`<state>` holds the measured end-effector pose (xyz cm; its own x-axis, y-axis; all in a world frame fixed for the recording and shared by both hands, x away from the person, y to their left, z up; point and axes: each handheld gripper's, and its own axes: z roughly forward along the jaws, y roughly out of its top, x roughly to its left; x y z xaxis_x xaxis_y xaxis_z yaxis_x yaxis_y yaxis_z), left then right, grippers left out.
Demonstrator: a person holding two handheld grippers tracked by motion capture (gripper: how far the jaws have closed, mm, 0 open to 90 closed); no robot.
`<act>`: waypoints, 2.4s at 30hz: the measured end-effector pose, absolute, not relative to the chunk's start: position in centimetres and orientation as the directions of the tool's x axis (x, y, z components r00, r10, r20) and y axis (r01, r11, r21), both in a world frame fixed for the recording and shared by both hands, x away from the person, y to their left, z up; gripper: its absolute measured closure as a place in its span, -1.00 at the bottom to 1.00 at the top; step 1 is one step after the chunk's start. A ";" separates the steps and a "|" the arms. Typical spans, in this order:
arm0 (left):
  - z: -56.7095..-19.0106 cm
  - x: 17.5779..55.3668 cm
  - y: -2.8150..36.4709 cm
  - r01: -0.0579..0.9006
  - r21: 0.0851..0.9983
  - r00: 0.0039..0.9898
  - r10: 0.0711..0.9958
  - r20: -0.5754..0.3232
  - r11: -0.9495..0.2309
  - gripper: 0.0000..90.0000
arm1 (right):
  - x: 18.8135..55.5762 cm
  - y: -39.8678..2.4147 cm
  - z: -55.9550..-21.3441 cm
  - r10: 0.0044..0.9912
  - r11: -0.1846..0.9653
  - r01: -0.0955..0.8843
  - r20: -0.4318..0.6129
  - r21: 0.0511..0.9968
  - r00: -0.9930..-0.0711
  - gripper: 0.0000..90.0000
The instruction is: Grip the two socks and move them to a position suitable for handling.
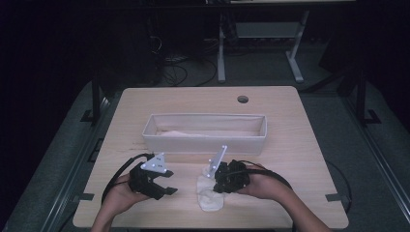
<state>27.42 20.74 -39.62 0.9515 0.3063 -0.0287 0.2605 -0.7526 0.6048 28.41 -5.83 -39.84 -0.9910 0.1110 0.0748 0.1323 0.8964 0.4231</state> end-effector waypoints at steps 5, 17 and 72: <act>-39.6 27.4 20.8 0.260 0.605 0.952 0.306 -0.028 -0.753 -0.09 | 27.6 -5.4 -40.7 0.082 0.899 0.120 0.108 0.421 -0.991 0.95; -39.5 27.4 20.9 0.258 0.602 0.952 0.304 -0.026 -0.756 -0.09 | 26.3 -4.3 -42.7 0.038 0.924 0.096 0.160 0.371 -0.986 0.89; -41.1 26.1 13.0 0.127 0.588 0.992 0.118 -0.055 -0.799 0.46 | 34.0 -6.5 -40.4 0.225 0.873 0.240 0.086 0.424 -0.971 0.76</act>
<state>26.10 12.97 -41.05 0.9915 0.1179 -0.0547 0.1274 -0.7989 0.5879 34.05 -6.50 -40.37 -0.9705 0.2252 0.0857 0.2400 0.8732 0.4241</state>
